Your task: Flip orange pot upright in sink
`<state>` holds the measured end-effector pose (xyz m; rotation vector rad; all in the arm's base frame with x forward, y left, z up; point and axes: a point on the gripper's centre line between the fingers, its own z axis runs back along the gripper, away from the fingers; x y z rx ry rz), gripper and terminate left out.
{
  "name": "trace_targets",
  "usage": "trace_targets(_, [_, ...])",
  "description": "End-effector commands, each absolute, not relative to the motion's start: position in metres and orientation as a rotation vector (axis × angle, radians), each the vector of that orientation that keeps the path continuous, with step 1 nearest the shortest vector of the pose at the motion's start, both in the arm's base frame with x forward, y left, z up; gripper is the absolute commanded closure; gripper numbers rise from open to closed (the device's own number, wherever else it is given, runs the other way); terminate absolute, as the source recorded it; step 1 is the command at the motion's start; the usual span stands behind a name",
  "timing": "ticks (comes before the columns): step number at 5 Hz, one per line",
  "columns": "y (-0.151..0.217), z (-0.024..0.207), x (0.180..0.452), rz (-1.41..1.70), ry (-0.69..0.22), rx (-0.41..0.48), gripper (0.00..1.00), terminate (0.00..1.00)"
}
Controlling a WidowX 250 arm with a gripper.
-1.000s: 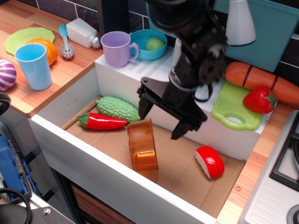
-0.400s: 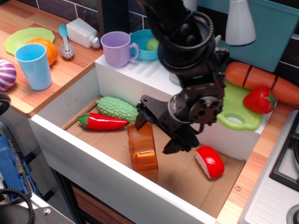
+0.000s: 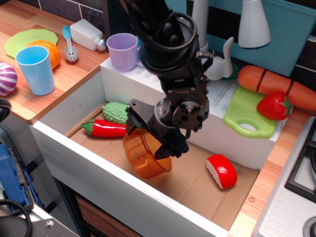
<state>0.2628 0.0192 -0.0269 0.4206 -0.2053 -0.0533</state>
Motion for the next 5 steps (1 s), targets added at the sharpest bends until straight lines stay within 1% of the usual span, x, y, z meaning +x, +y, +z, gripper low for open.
trace_targets(1, [0.0303, -0.0287, 0.2755, -0.02, -0.256, 0.328, 1.0, 0.0])
trace_targets(2, [0.0311, -0.0295, 0.278, -0.006, -0.276, 0.281, 1.0, 0.0])
trace_targets(3, [0.0322, -0.0311, 0.2758, 0.04, -0.31, 0.172, 1.0, 0.0])
trace_targets(4, [0.0321, -0.0295, 0.2708, 0.113, -0.331, 0.008, 0.0, 0.0])
trace_targets(5, [0.0321, -0.0295, 0.2708, 0.113, -0.331, 0.008, 0.0, 1.0])
